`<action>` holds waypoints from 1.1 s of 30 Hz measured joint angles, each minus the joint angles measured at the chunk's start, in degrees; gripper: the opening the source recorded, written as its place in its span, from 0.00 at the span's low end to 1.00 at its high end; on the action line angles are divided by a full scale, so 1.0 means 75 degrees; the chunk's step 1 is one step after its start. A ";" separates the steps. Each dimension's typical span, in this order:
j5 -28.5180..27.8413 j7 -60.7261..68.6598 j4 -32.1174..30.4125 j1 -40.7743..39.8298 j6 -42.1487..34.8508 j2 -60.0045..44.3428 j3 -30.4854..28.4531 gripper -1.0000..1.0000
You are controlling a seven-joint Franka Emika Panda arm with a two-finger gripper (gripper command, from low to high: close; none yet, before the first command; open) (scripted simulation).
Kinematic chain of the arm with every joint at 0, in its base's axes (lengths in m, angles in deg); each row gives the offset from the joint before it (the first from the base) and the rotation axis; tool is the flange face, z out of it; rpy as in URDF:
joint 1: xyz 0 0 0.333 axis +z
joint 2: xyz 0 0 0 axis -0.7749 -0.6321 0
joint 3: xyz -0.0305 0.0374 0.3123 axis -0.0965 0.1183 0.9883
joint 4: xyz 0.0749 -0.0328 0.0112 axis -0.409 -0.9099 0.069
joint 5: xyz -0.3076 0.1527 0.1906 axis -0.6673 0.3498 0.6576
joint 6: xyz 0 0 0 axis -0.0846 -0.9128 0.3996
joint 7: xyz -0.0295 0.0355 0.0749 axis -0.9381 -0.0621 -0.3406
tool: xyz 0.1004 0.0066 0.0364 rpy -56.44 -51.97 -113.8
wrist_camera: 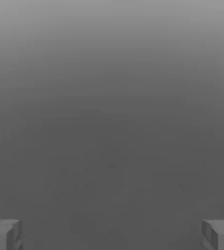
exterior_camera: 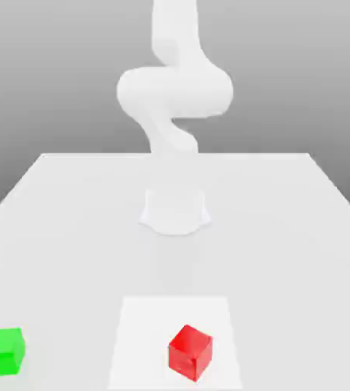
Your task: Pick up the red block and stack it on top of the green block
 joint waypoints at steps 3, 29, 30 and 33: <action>-0.0155 -0.0675 -0.0221 -0.0320 0.0362 -0.0874 0.0346 0.50; -0.1061 -0.5150 -0.1513 -0.0593 0.3935 -0.7985 0.0758 0.00; -0.1061 -0.5150 -0.1513 -0.0593 0.3935 -0.7985 0.0758 0.00; -0.1066 -0.5155 -0.1513 -0.0592 0.3947 -0.7985 0.0760 0.00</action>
